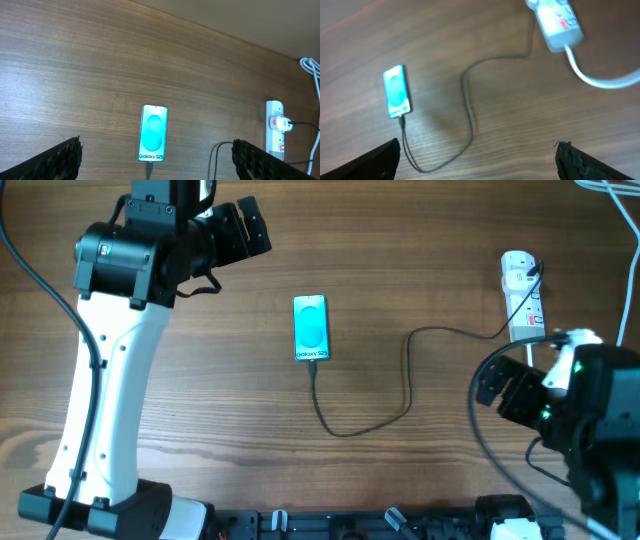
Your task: Plug charger to phone and switch on socket
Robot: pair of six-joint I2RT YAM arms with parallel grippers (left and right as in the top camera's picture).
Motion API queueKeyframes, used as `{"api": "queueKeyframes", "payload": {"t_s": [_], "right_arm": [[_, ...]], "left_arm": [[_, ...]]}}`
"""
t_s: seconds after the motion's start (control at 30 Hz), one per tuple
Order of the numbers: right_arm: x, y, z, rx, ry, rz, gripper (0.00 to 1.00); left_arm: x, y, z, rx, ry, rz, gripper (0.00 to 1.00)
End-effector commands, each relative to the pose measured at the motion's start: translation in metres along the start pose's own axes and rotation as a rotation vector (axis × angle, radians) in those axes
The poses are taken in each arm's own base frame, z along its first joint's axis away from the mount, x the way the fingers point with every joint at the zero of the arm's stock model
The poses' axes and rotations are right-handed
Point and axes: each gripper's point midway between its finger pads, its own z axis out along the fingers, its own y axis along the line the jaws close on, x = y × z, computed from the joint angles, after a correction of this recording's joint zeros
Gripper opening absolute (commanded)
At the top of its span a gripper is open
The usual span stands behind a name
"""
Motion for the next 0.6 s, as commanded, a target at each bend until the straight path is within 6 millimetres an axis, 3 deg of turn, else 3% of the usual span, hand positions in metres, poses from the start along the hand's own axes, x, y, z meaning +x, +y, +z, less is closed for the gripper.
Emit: {"api": "queueKeyframes", "payload": {"t_s": [0.0, 0.17, 0.37, 0.57], "right_arm": [[-0.002, 0.017, -0.002, -0.102, -0.118, -0.226, 1.0], [-0.005, 0.046, -0.009, -0.27, -0.336, -0.539, 1.0], [-0.003, 0.04, -0.005, -0.272, -0.472, -0.531, 1.0], [0.002, 0.038, 0.015, -0.3, -0.583, -0.516, 1.0]], "left_arm": [[0.002, 0.002, 0.004, -0.016, 0.006, -0.004, 1.0], [0.002, 0.002, 0.004, -0.016, 0.006, -0.004, 1.0], [0.002, 0.002, 0.004, -0.016, 0.006, -0.004, 1.0], [0.002, 0.002, 0.004, -0.016, 0.006, -0.004, 1.0]]}}
